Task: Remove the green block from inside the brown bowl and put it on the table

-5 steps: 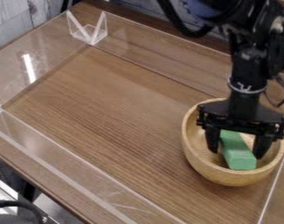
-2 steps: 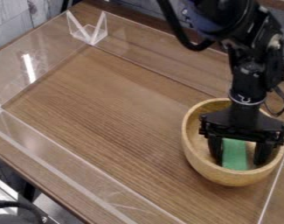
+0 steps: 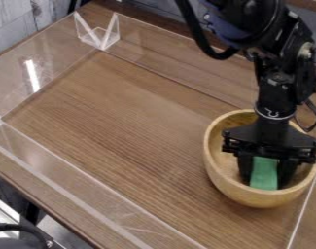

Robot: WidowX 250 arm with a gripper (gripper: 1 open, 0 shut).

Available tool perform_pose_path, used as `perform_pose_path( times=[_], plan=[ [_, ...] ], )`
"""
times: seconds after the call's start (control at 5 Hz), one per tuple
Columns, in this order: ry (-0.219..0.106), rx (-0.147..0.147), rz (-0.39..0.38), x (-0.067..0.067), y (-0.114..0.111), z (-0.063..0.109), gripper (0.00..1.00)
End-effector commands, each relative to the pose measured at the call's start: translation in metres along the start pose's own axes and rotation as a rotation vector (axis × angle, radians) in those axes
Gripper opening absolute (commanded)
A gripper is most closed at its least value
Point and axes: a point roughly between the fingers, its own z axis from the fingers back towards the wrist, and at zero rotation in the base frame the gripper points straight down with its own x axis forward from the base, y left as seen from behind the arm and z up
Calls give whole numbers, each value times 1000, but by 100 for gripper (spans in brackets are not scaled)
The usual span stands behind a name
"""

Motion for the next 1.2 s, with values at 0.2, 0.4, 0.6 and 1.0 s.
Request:
perform_pose_path(
  times=[0.2, 0.4, 0.6, 1.0],
  plan=[
    [-22, -27, -20, -1, -8, 18, 0],
    [-20, -28, -20, -1, -7, 22, 0],
    [-18, -28, -22, -1, -7, 26, 0],
    [-15, -30, -27, 2, -6, 36, 0]
  ],
)
